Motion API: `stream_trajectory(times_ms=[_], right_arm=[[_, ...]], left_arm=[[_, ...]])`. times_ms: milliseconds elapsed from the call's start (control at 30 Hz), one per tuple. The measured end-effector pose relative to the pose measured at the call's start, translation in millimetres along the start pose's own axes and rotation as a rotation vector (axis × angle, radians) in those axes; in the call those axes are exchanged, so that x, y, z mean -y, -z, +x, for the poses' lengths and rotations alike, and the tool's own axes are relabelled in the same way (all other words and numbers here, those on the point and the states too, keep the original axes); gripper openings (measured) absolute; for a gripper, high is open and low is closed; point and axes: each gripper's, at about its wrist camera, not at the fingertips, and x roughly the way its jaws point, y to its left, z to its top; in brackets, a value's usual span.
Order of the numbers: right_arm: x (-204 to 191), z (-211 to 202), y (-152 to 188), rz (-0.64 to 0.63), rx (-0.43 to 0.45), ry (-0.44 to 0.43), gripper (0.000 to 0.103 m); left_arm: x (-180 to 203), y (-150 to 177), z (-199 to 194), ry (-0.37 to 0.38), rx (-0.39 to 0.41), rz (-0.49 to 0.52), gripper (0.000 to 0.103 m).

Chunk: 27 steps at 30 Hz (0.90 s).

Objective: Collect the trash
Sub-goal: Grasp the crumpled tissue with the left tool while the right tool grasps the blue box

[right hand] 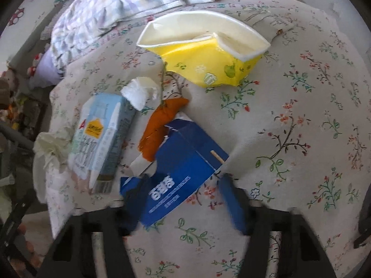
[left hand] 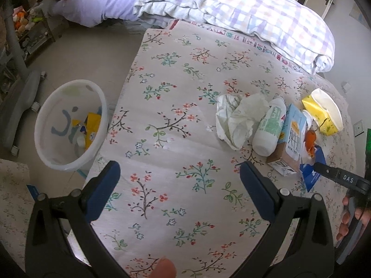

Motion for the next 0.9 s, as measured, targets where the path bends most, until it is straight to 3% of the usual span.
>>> stream_trajectory(times_ms=[67,267,500,600,733,833,867,900], right_arm=[[3.4,-6.1,2.3,-0.005,0.000,-0.024,0.034],[17.7,-25.9,8.8,-0.023,0.025,-0.057,0.014],[24.5,-42.6,1.9,-0.034,0.077,-0.078,0.011],[27.5,-44.4,-0.4,-0.027,0.081,-0.089,0.011],[32.6,-37.2,-3.0,0.030,0.039,-0.123,0.016],[29.7,-28.8,-4.1,0.056,0.012,-0.129,0.032],[28.8,-27.9,-3.7,0.063,0.009,-0.132,0.048],[27.7,-27.3,-4.0,0.072,0.010,-0.135,0.070]], left_arm=[[1.8,-0.9,0.7,0.009,-0.003,-0.001,0.102],[7.8,-8.2,2.3,0.054,-0.015,-0.019,0.102],[11.3,-22.2,10.3,0.070,-0.003,-0.076,0.102],[14.5,-28.1,19.0,0.113,-0.004,-0.103,0.095],[24.5,-32.0,31.9,0.182,-0.007,-0.112,0.078],[33.8,-33.1,39.8,0.190,-0.003,-0.084,0.065],[36.6,-33.0,42.8,0.188,-0.005,-0.072,0.060],[38.6,-32.8,45.3,0.186,-0.009,-0.065,0.057]])
